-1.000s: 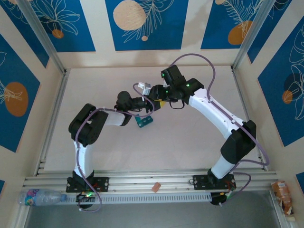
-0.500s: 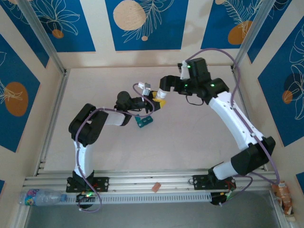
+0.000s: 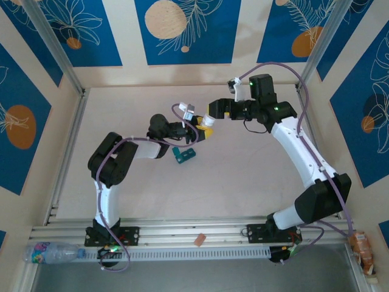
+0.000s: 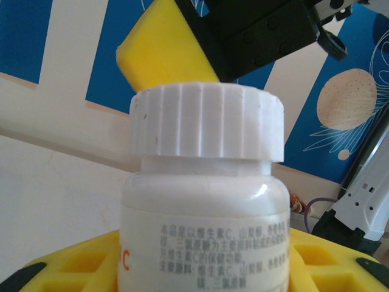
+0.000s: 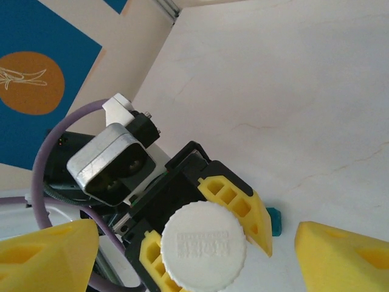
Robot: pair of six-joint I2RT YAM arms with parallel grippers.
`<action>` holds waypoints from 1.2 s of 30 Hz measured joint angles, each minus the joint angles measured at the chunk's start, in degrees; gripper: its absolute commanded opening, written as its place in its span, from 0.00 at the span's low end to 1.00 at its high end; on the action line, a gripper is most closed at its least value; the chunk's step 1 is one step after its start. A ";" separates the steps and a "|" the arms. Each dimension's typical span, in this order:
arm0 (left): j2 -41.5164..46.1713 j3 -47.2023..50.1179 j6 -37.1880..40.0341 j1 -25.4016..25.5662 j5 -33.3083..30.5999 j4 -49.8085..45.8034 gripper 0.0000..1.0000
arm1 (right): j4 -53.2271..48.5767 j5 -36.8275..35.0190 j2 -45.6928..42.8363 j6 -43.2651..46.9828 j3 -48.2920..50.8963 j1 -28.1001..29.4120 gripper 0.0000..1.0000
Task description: Sort the pills into containers
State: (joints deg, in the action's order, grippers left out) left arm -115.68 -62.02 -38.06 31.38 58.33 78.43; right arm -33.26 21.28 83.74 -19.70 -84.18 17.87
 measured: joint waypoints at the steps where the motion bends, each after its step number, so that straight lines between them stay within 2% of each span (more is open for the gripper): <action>1: 0.00 -0.04 -0.11 0.00 0.09 0.00 0.00 | 0.02 0.20 0.35 0.17 0.02 0.00 0.81; 17: 0.00 -0.52 -0.68 0.00 0.39 0.00 0.00 | 0.02 0.39 2.75 1.27 0.66 0.83 0.69; 21: 0.00 -0.57 -0.79 0.00 0.39 -0.02 0.00 | 0.00 0.42 3.23 1.49 0.70 1.31 0.61; 25: 0.00 -0.61 -1.07 0.00 0.39 -0.39 0.00 | 0.09 0.98 3.48 1.57 0.70 1.92 0.45; 29: 0.00 -0.61 -1.05 0.00 0.57 -0.52 0.00 | 0.13 1.01 3.50 1.62 0.74 2.08 0.42; 33: 0.00 -0.59 -0.37 0.00 -0.28 -1.25 0.00 | 0.59 -1.27 3.50 0.11 0.94 3.02 0.40; 36: 0.00 0.22 1.79 0.00 -2.29 -1.90 0.00 | 1.03 -6.47 3.48 -3.37 1.07 4.70 0.37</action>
State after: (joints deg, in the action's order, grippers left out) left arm -115.68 -61.80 -36.27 31.38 56.03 76.53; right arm -32.23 14.81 87.22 -23.07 -83.11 22.57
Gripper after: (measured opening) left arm 0.457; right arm 0.421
